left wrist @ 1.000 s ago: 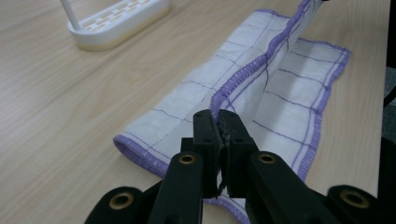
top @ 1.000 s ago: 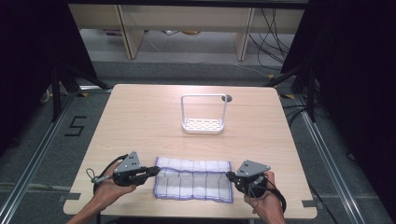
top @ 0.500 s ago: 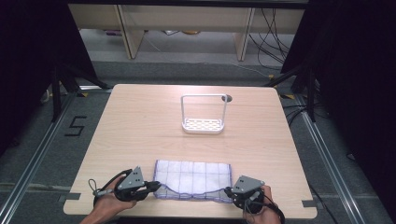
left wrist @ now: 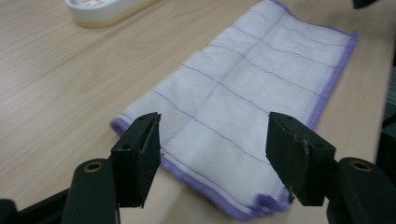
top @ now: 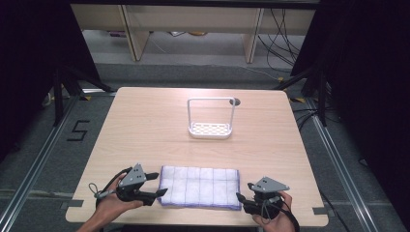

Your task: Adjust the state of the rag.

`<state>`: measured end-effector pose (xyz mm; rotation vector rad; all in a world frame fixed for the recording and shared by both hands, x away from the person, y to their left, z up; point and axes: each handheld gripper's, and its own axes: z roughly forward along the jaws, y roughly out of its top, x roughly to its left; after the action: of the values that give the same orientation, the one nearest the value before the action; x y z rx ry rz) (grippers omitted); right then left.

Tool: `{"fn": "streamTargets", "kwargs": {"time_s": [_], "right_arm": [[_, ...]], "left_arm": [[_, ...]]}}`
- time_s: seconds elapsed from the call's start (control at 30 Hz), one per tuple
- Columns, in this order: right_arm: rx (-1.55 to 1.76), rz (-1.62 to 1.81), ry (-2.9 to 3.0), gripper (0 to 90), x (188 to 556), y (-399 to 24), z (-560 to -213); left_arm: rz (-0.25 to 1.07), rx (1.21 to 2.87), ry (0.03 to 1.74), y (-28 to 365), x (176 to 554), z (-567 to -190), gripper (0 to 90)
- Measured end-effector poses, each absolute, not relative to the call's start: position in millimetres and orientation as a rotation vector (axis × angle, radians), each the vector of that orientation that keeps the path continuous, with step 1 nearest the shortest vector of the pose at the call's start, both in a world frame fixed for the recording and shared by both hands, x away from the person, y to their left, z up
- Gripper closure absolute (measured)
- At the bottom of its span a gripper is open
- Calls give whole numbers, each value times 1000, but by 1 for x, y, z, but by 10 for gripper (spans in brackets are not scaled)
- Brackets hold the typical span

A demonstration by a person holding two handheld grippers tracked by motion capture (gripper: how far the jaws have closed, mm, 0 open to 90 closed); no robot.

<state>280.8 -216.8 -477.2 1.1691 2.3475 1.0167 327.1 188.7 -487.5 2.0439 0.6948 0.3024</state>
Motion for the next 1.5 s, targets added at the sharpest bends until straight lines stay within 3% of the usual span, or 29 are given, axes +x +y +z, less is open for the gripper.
{"fn": "streamTargets", "kwargs": {"time_s": [0.27, 0.63, 0.93, 1.13, 1.23, 1.5], "right_arm": [[1227, 957, 2346, 407, 279, -214, -481], [1203, 852, 2407, 396, 276, -198, -495], [1188, 794, 2401, 414, 272, -191, -499], [1210, 813, 2406, 412, 268, -190, -497], [1206, 830, 2419, 469, 270, -191, -502], [1191, 901, 2488, 790, 267, -192, -501]], "left_arm": [[308, 2111, 782, 185, 376, -497, 339], [301, 2209, 771, 171, 402, -517, 356], [302, 2226, 689, 171, 397, -516, 540], [224, 2185, 721, 172, 397, -518, 660], [219, 2188, 708, 169, 394, -518, 735], [216, 2188, 703, 170, 391, -517, 816]]}}
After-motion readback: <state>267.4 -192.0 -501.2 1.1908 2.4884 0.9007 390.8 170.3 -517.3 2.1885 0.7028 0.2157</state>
